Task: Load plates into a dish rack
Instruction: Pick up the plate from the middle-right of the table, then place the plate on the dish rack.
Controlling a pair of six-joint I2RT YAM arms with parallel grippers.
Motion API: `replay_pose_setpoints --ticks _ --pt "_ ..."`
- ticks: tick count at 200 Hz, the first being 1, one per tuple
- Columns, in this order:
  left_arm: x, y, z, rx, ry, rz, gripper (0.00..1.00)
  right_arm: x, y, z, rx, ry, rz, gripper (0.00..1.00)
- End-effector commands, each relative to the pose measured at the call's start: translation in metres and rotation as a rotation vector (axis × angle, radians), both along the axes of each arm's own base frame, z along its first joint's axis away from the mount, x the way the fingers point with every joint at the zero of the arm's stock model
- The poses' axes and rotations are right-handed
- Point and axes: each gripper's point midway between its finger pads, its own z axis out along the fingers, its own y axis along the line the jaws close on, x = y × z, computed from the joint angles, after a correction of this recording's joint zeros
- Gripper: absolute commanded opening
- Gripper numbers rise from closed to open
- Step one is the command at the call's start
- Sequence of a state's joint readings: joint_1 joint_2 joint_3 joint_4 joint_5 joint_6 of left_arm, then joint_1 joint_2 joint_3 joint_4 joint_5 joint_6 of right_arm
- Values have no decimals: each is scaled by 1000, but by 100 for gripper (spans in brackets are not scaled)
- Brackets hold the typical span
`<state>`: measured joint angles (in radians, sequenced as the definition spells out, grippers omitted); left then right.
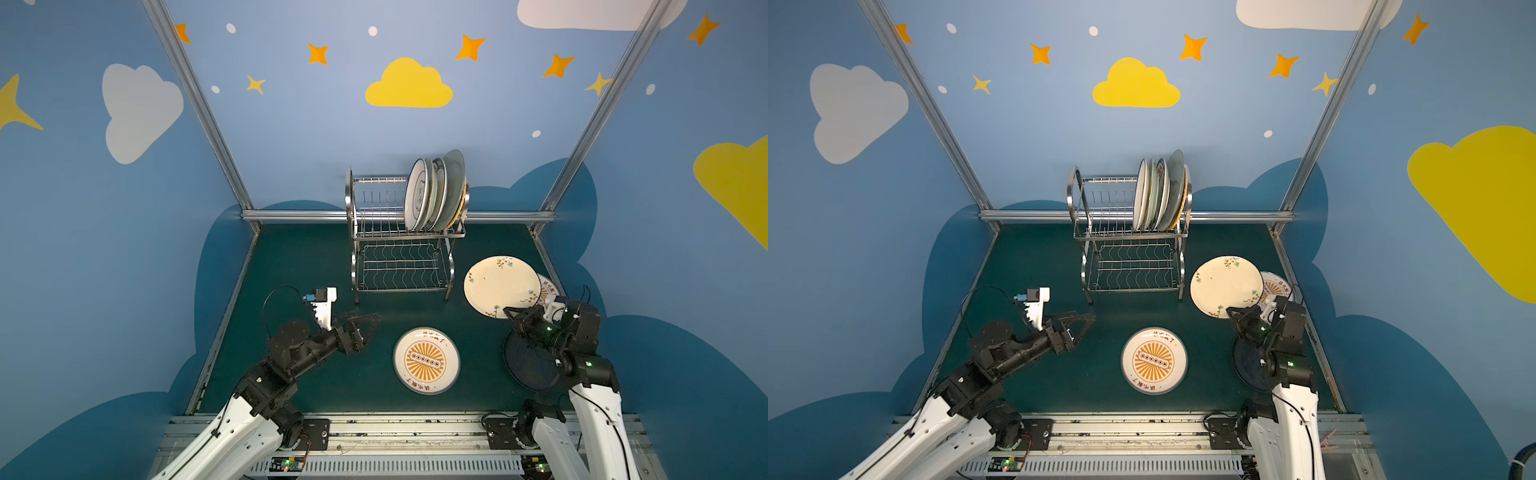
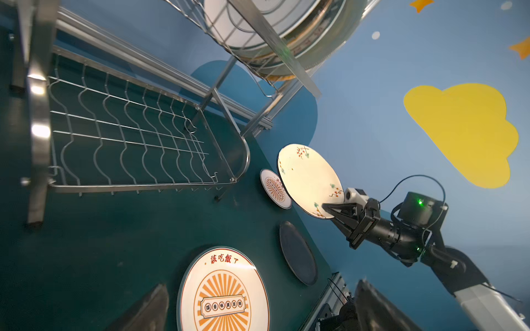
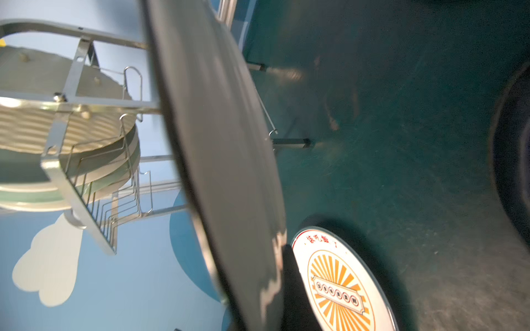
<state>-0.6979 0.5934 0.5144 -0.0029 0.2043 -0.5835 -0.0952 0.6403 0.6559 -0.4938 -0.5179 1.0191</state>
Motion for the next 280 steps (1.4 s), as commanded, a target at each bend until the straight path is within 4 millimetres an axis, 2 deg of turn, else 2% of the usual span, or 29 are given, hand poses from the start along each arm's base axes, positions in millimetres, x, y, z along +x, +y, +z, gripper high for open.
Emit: replay_pose_setpoints --ticks 1,31,61,78,104,149,173,240,280 --pt "6 -22 23 52 -167 15 100 -2 18 62 11 -194 88 0" --pt "0 -76 14 291 -358 -83 100 -8 32 69 23 -187 139 0" --pt "-7 -133 -7 619 -688 -179 100 -12 43 70 40 -178 180 0" --pt "-5 -158 -19 761 -854 -215 100 -15 46 69 42 -168 196 0" --pt "-2 -184 -30 863 -1027 -262 100 -18 52 70 51 -162 222 0" --pt "6 -206 -28 921 -1190 -218 97 -22 57 67 58 -146 246 0" --pt "7 -210 -24 919 -1259 -154 96 -21 57 64 58 -137 246 0" --pt "27 -225 -22 1040 -1320 -70 81 -23 60 61 66 -127 259 0" --pt "39 -236 -32 1095 -1337 -68 74 -25 61 62 68 -124 268 0"
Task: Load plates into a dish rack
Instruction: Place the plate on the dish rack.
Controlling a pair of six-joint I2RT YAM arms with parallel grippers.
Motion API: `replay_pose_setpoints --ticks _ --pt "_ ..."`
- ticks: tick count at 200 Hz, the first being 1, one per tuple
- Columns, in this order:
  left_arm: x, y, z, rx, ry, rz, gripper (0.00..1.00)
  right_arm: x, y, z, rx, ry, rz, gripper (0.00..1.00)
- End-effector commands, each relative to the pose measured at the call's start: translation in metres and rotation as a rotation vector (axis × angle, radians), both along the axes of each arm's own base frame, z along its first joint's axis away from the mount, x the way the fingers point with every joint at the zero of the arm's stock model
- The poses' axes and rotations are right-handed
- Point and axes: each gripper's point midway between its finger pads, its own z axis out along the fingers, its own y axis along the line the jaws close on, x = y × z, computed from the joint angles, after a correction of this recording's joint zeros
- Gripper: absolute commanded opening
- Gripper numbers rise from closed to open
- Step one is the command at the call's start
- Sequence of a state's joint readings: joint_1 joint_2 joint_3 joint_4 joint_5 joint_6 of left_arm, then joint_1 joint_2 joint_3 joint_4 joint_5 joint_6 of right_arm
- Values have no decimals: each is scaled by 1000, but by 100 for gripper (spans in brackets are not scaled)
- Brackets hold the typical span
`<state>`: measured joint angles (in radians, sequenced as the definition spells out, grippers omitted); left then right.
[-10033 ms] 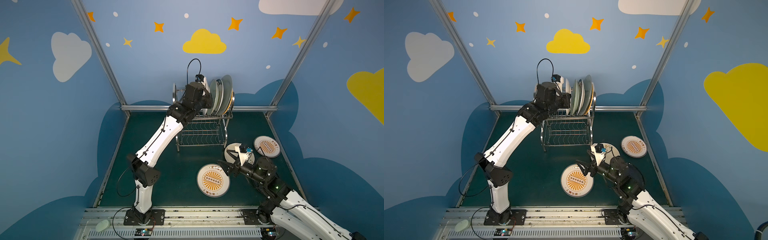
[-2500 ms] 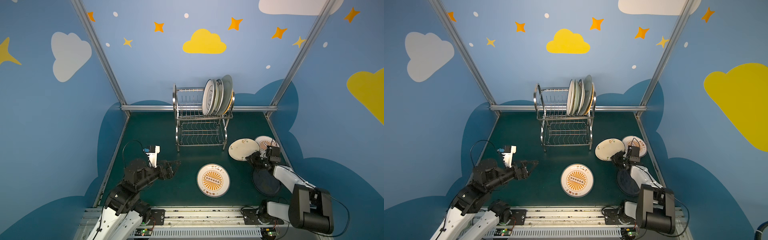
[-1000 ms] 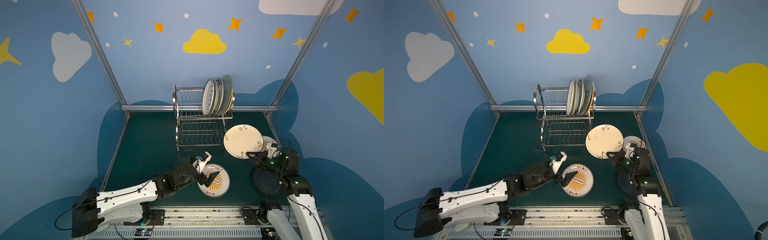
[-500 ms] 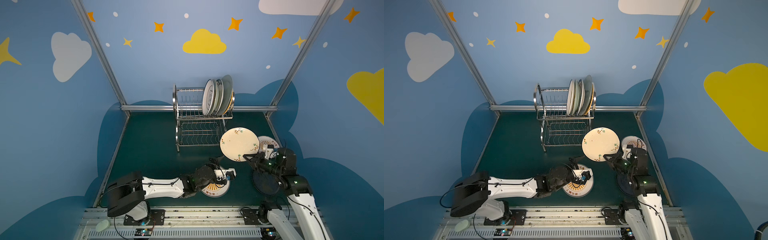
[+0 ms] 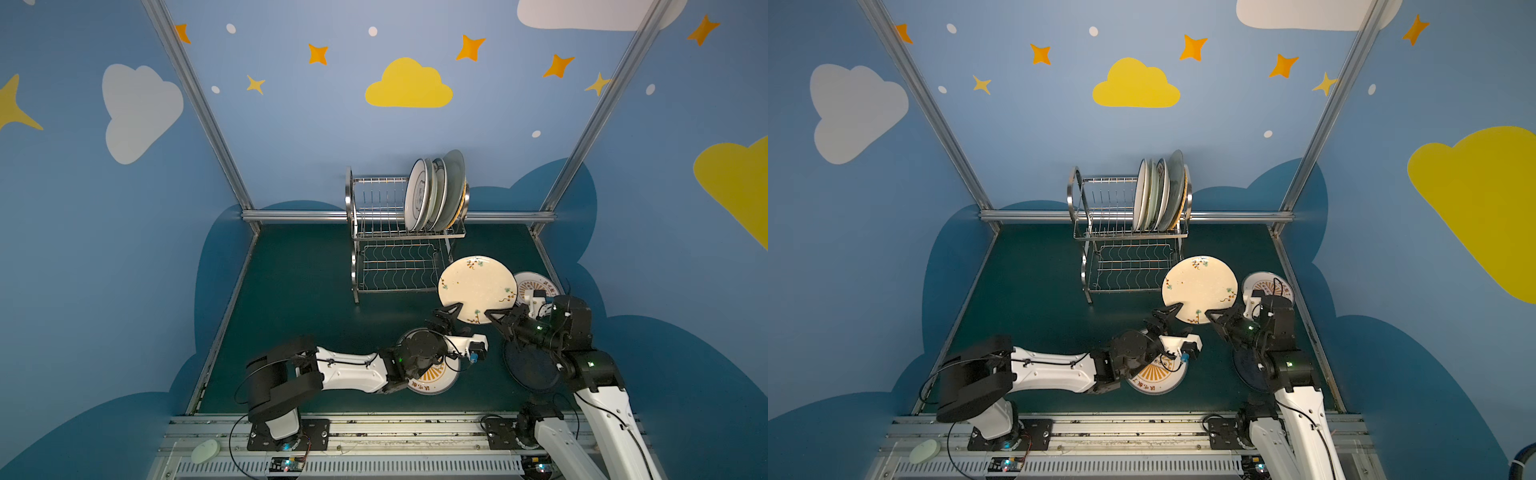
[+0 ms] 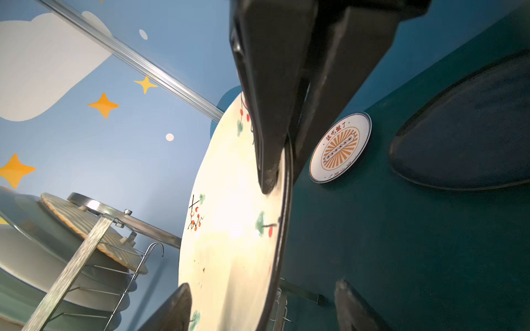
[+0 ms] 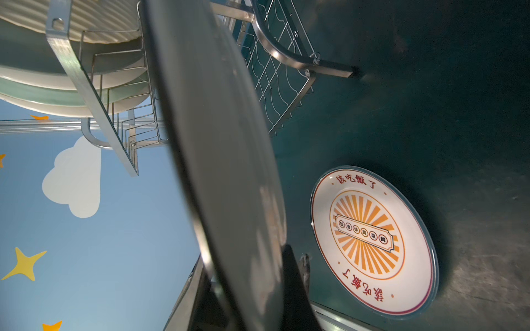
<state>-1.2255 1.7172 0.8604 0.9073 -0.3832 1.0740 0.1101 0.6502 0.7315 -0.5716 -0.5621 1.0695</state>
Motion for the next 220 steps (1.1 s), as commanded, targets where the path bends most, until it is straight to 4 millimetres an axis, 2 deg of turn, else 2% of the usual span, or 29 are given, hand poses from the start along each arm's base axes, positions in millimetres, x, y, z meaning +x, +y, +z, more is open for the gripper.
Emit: replay_pose_setpoints --ticks 1,116,178,196,220 --pt "9 -2 8 -5 -46 33 74 2 7 44 28 -162 43 0" --pt "31 -1 11 -40 -17 78 35 -4 9 44 27 -150 54 0" --pt "25 -1 18 -58 -9 78 4 -2 12 49 28 -158 64 0" --pt "20 3 22 -68 -3 77 4 0 14 53 22 -171 72 0" --pt "8 10 28 -87 31 62 4 4 14 61 6 -195 78 36"
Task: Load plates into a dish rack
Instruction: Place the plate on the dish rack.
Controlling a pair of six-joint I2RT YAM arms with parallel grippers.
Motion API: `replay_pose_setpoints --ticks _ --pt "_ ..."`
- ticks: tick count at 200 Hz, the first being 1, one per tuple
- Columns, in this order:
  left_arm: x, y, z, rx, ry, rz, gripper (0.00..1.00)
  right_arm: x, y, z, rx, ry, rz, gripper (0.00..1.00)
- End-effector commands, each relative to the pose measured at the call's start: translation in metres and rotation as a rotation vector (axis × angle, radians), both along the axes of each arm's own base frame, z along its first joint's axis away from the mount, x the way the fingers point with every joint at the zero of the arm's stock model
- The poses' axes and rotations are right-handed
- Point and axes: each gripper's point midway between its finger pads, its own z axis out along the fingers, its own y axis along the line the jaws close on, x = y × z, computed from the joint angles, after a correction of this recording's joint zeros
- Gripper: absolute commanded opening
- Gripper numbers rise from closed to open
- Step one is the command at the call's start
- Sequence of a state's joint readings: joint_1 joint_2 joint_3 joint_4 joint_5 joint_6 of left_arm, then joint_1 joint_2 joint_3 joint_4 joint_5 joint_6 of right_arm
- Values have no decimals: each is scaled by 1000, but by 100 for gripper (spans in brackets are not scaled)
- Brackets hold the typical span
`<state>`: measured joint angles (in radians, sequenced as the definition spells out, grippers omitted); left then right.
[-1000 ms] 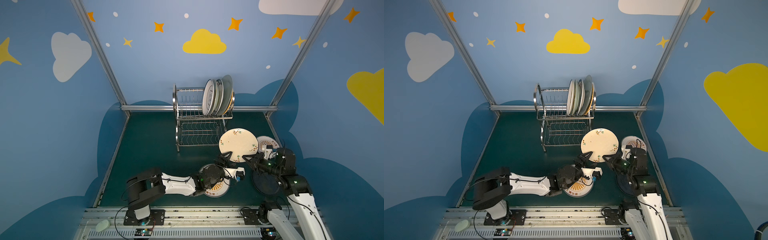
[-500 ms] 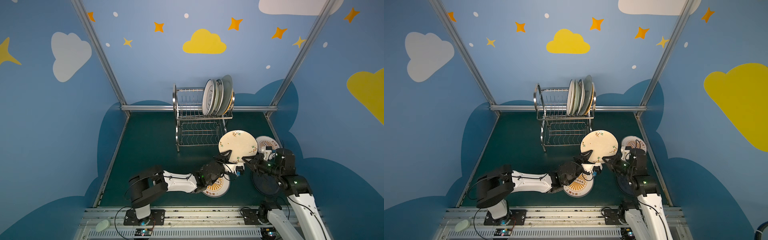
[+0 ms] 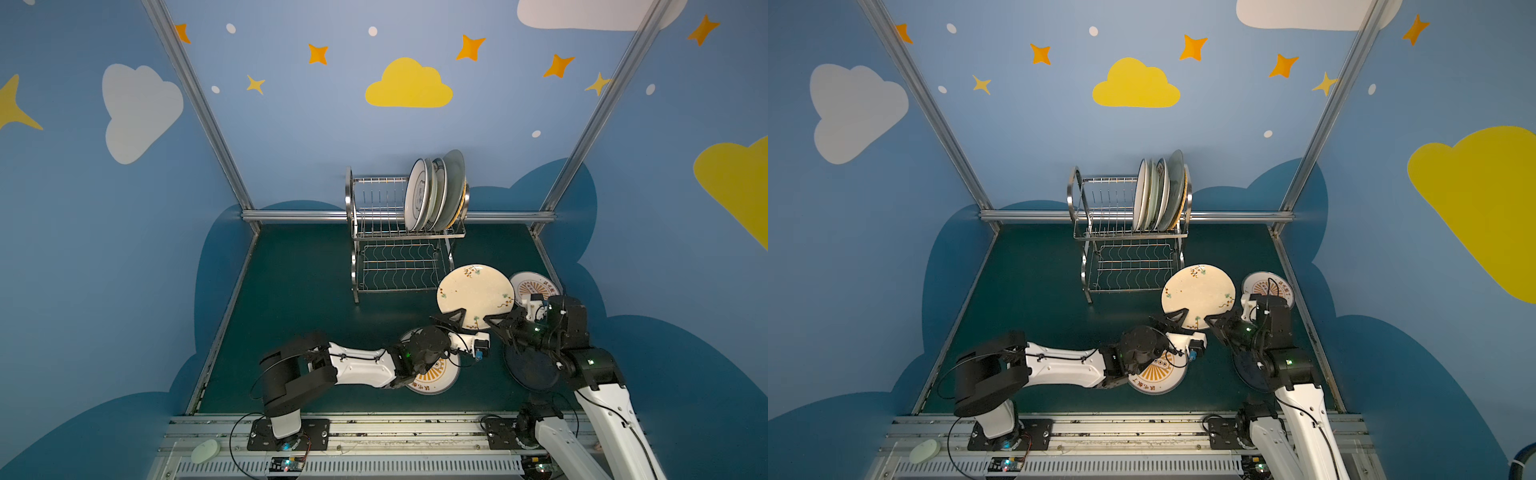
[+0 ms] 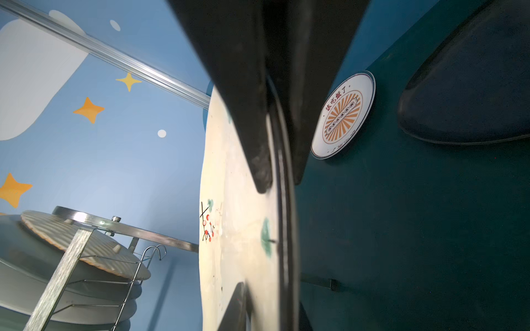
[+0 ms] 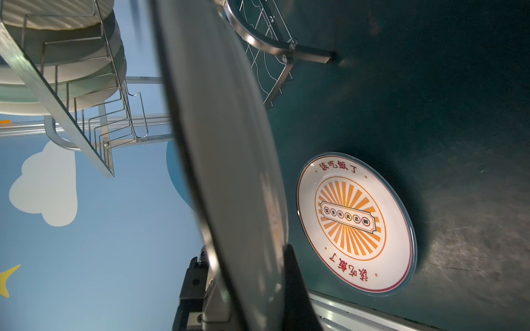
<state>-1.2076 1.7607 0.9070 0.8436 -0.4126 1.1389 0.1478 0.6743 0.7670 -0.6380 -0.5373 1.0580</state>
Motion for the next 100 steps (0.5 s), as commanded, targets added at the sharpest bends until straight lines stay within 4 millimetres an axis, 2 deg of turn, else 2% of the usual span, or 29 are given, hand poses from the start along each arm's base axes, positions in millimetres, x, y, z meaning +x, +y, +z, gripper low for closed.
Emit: replay_pose_setpoints --ticks 1,15,30,68,100 --pt "-8 12 44 -194 55 19 4 11 10 65 37 -241 58 38" --pt "-15 18 45 -200 84 11 4 14 10 69 24 -259 59 57" --pt "-22 26 47 -206 110 8 4 20 9 75 4 -280 55 68" --pt "-39 50 53 -239 194 8 4 35 9 89 -37 -335 60 81" --pt "-53 82 70 -320 294 14 4 42 7 96 -97 -399 73 89"
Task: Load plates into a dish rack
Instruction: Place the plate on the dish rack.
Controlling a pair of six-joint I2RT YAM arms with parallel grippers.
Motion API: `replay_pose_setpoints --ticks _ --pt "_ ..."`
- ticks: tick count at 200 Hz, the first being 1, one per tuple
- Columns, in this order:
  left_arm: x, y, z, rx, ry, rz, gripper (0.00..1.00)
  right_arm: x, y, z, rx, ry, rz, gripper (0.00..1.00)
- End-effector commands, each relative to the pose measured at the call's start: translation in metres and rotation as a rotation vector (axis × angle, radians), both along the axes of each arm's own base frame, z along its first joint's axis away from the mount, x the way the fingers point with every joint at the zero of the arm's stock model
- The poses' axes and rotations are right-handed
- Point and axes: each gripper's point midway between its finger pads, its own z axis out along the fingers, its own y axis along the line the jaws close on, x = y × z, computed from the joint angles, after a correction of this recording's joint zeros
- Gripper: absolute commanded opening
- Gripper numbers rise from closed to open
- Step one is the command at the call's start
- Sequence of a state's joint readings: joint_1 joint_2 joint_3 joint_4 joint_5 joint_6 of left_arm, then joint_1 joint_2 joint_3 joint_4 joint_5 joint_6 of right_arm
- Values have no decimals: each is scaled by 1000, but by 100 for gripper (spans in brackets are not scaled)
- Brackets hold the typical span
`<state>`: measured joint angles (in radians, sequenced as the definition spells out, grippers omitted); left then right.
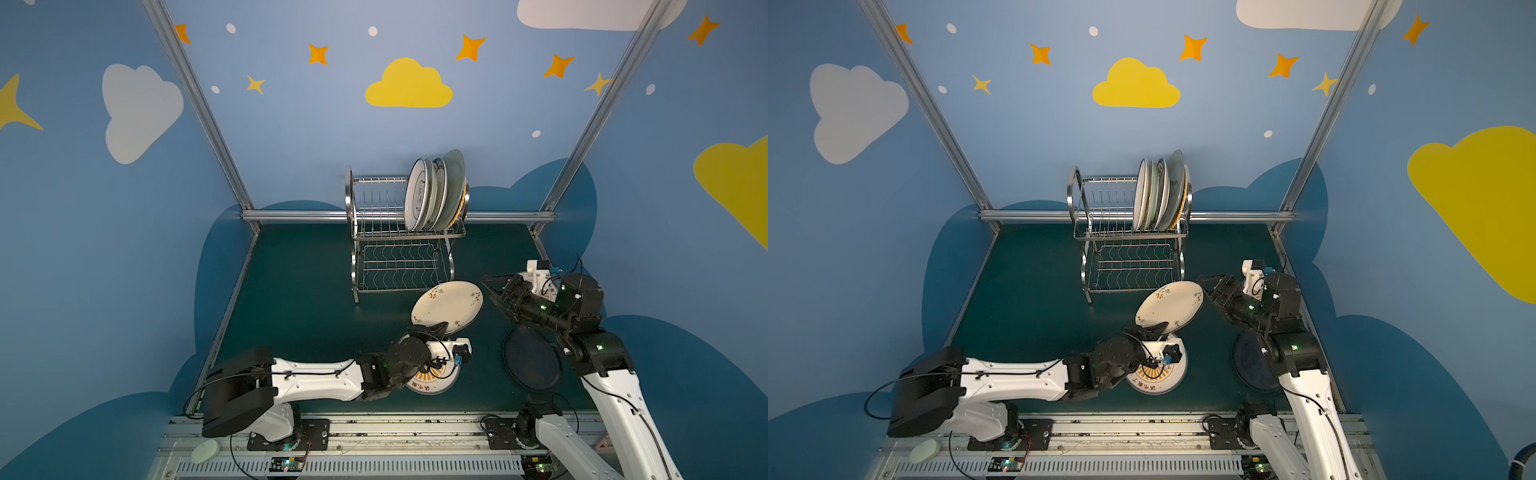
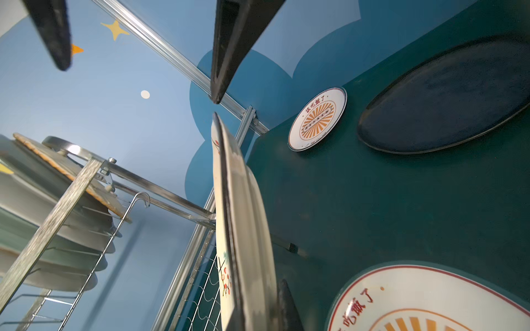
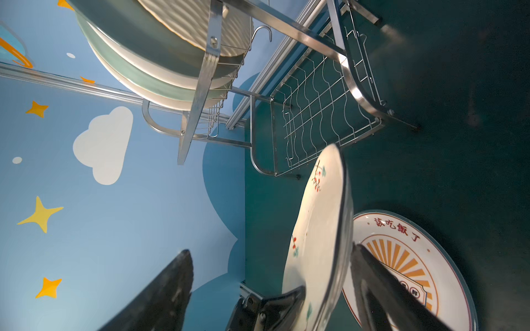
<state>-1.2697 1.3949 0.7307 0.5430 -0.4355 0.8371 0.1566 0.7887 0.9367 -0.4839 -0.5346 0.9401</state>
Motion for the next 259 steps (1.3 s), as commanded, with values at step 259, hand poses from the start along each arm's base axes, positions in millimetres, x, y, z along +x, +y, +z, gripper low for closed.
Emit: replay_pose_setpoints --ticks 259 --pt "43 161 306 -1100 428 267 4 -23 86 8 -277 -722 346 91"
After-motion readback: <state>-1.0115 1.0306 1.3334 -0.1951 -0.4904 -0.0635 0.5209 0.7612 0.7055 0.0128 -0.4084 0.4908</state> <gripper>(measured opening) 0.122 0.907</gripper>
